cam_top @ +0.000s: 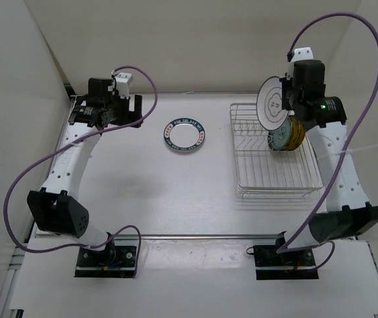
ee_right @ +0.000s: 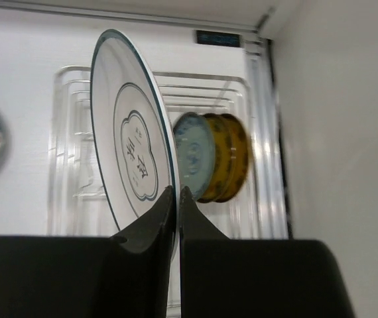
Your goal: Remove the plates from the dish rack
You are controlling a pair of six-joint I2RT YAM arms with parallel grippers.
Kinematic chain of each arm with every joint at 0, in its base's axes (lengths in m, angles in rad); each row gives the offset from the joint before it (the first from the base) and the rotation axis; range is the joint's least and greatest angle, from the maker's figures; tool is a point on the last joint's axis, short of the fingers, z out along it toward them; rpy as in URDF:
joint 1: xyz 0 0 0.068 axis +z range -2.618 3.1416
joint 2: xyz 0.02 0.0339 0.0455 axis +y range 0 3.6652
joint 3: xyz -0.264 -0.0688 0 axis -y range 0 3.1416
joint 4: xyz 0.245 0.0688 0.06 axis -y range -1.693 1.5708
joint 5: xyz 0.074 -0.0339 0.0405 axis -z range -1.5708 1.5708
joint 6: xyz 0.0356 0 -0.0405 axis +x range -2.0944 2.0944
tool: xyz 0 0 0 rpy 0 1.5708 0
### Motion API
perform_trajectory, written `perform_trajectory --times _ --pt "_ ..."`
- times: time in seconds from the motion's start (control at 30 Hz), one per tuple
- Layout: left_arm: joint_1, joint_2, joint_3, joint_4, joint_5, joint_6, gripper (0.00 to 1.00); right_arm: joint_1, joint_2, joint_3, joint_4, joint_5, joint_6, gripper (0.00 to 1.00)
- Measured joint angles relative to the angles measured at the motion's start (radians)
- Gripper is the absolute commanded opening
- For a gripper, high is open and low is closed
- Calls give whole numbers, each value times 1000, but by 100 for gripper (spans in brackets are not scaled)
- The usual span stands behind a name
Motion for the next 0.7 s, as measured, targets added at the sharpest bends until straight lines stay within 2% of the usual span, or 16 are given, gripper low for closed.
perform_trajectory --times 0.17,0.33,0.5,0.63,0.7 --pt "-94 113 161 -14 285 2 100 -6 -107 -49 -28 -303 -9 0" --pt "-247 224 317 -5 474 2 100 -18 -150 -138 -58 -633 -46 0" --pt "-365 327 435 -16 576 -3 100 -54 -143 -149 -94 -883 -81 0" --pt "-399 391 482 -26 610 -10 100 -78 -145 -149 -94 -998 -101 0" --pt "-402 405 485 -32 615 -12 96 -89 -145 -149 -94 -1039 -109 0"
